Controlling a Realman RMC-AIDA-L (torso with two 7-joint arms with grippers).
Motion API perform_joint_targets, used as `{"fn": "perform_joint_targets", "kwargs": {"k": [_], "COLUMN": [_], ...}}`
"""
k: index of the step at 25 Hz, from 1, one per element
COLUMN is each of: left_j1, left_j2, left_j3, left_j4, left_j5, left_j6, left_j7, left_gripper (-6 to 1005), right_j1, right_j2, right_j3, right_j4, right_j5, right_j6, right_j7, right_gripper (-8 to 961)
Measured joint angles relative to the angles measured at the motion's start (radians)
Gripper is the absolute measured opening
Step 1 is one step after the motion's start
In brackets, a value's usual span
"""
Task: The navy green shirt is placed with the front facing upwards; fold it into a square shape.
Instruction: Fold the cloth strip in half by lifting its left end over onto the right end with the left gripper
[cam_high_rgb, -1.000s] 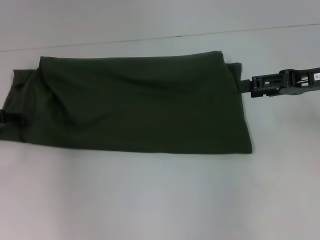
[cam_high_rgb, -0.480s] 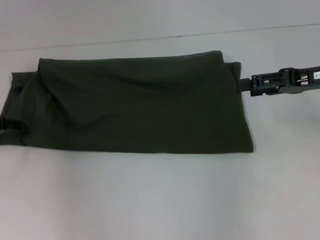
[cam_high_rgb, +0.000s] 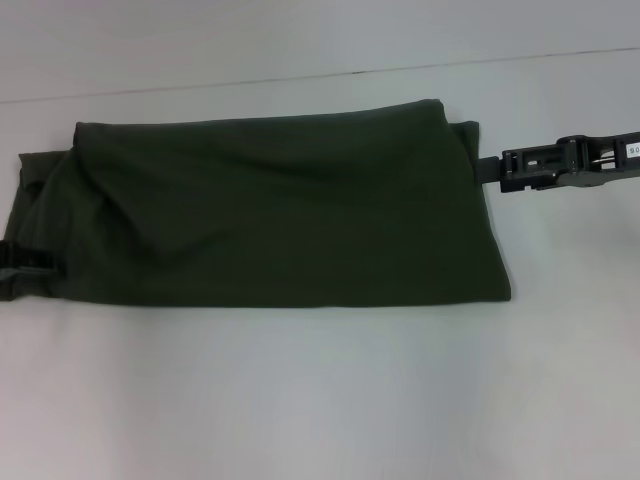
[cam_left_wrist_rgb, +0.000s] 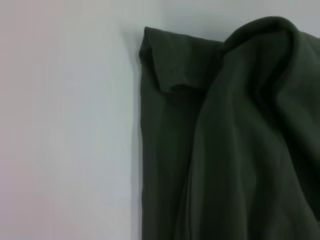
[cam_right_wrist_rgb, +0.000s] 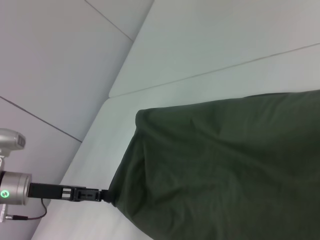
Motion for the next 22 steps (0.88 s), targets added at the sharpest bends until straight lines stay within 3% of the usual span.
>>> {"fn": "perform_joint_targets", "kwargs": {"k": [9,22], "left_j1": [-0.005,0.008], "left_j2": [0.002,0.013], "left_j3": [-0.010,-0.026], "left_j4": [0.016,0.043], "left_j5": [-0.012,-0.001], "left_j6": [0.073,0.008], "left_j7": [0.000,-0.032], "left_gripper": [930,920], "right_j1": [-0.001,0.007], "right_j2": [0.000,0.000], "right_j3": [0.003,-0.002], "right_j4": [0.001,0.003], "right_j5": [0.000,0.000], "right_j6": [0.000,0.001], "right_j7": [0.000,0.000], "right_gripper": [929,929]}}
